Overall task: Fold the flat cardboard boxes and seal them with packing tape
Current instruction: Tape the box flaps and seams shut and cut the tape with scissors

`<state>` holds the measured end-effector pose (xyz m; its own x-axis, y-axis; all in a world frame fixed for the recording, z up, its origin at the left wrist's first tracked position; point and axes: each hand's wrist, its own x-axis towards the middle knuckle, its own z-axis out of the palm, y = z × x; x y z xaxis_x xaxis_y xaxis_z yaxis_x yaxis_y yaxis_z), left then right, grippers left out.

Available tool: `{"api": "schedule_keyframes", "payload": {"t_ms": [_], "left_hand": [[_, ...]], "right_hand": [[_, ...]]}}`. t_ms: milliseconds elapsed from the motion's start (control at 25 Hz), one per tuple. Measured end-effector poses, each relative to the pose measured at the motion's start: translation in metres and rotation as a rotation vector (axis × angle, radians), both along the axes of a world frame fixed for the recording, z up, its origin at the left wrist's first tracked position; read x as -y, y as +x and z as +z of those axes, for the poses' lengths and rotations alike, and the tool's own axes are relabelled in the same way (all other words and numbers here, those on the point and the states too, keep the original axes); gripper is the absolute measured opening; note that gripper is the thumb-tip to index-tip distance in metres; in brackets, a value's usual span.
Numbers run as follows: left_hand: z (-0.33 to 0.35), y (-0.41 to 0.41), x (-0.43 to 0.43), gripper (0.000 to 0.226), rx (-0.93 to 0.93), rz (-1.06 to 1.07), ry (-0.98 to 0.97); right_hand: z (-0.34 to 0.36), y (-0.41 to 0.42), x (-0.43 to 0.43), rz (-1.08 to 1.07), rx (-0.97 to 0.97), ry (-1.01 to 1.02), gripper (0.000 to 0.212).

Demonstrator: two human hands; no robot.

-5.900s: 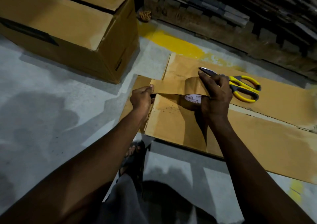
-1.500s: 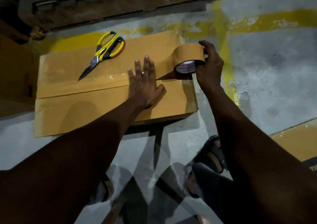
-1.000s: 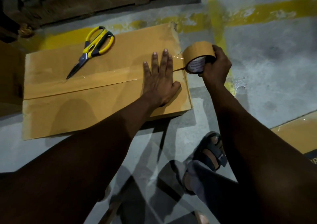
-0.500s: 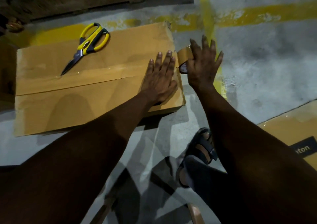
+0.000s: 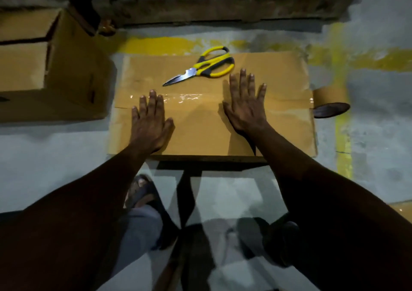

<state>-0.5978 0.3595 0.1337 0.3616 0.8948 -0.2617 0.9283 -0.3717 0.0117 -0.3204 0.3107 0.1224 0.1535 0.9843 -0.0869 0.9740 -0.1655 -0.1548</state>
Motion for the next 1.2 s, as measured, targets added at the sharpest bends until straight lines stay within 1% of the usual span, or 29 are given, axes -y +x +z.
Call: {"api": "schedule_keyframes", "payload": {"t_ms": [120,200,280,360,440,480,600,680,760,840,880,960,1000,1080,1120,1200], "left_hand": [[0.003,-0.024,-0.005,0.075,0.008,0.007,0.001],[0.003,-0.032,-0.007,0.076,0.022,0.080,0.003],[0.004,-0.029,-0.008,0.077,0.022,0.153,0.001],[0.005,-0.016,-0.006,0.077,0.020,0.166,0.001],[0.006,0.007,-0.002,0.077,0.032,0.103,-0.006],[0.007,0.022,0.000,0.076,0.031,0.044,-0.013],[0.009,0.080,0.018,0.076,0.035,-0.204,-0.044],[0.009,0.123,0.034,0.076,0.027,-0.342,-0.065],[0.010,0.168,0.050,0.076,0.024,-0.453,-0.069],[0.010,0.208,0.057,0.074,0.028,-0.560,-0.059],[0.010,0.226,0.058,0.073,0.030,-0.612,-0.061],[0.009,0.255,0.055,0.071,0.042,-0.681,-0.059],[0.008,0.267,0.051,0.070,0.047,-0.696,-0.053],[0.008,0.289,0.045,0.069,0.063,-0.693,-0.049],[0.008,0.298,0.042,0.069,0.069,-0.682,-0.052],[0.006,0.313,0.042,0.069,0.082,-0.653,-0.049]], "right_hand": [[0.009,-0.033,-0.048,-0.009,0.011,0.022,0.068],[0.016,-0.043,-0.072,0.016,0.062,-0.039,0.067],[0.027,-0.042,-0.081,0.020,0.091,-0.046,0.058],[0.039,-0.034,-0.073,-0.032,0.116,0.019,0.045],[0.046,-0.027,-0.055,-0.124,0.074,-0.008,0.037],[0.047,-0.022,-0.045,-0.181,0.037,-0.040,0.037],[0.051,0.005,-0.007,-0.296,-0.047,-0.095,0.044],[0.057,0.034,0.022,-0.365,-0.131,-0.068,0.045],[0.063,0.066,0.057,-0.481,-0.279,0.030,0.044],[0.065,0.094,0.085,-0.658,-0.488,0.210,0.040],[0.063,0.109,0.096,-0.757,-0.543,0.325,0.039],[0.055,0.142,0.107,-1.004,-0.570,0.515,0.036],[0.046,0.161,0.111,-1.136,-0.590,0.562,0.034],[0.024,0.191,0.120,-1.308,-0.721,0.559,0.038],[0.012,0.199,0.124,-1.332,-0.800,0.519,0.045],[-0.012,0.202,0.126,-1.307,-0.945,0.420,0.055]]}}
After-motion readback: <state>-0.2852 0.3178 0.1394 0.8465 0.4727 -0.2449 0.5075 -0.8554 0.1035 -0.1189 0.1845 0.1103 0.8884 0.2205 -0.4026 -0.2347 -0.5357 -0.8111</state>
